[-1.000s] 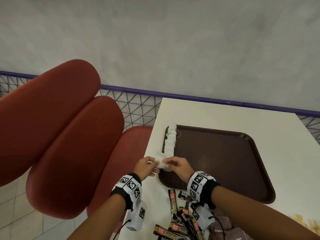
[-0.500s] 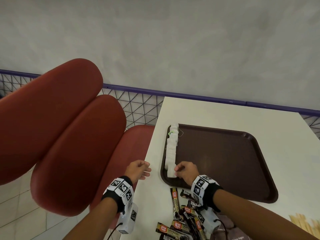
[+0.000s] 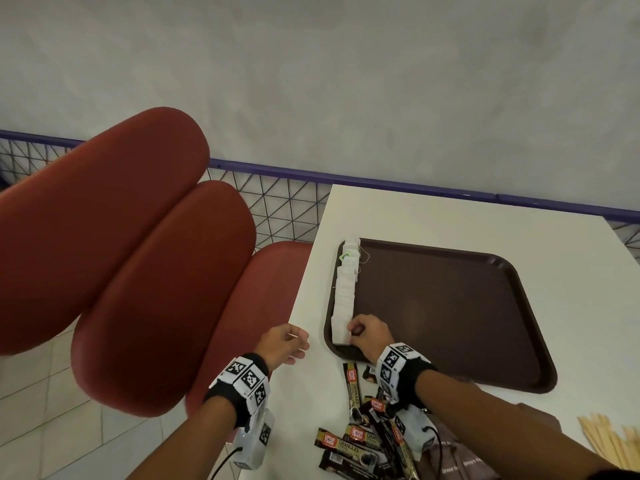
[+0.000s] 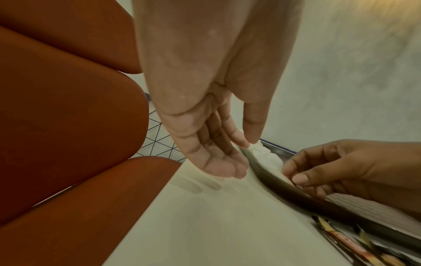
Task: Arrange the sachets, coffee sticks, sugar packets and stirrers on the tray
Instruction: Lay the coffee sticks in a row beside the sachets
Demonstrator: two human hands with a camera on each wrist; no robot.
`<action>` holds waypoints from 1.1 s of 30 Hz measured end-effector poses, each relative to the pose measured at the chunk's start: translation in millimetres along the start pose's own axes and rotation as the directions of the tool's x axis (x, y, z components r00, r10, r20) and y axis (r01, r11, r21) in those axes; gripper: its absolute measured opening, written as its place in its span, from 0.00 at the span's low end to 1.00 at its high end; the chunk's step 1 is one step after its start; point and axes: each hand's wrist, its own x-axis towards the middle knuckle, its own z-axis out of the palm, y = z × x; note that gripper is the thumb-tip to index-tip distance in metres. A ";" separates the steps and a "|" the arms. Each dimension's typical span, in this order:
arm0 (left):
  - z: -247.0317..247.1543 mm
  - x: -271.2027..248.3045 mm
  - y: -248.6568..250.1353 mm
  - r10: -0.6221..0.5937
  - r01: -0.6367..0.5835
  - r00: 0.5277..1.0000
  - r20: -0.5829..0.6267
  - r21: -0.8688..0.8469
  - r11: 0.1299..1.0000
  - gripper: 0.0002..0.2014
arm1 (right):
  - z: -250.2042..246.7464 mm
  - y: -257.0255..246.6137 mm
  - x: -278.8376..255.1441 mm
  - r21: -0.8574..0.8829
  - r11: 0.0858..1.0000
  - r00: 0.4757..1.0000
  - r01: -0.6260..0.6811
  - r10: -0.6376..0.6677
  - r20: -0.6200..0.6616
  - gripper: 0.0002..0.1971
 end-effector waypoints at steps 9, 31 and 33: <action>21.1 -22.6 -10.5 0.014 -0.063 0.981 0.193 0.248 0.967 0.03 | -35.9 27.6 -39.9 0.096 0.995 0.998 0.008 -0.002 -0.065 0.11; 80.1 -94.7 -40.4 -0.046 -0.215 0.961 0.273 0.840 0.498 0.56 | -48.1 44.5 -123.9 -0.617 0.677 0.868 0.401 -0.064 0.493 0.54; 81.8 -93.6 -41.0 -0.003 -0.202 0.971 0.240 0.825 0.528 0.53 | -42.7 46.8 -123.8 -0.659 0.634 0.866 0.405 -0.034 0.500 0.58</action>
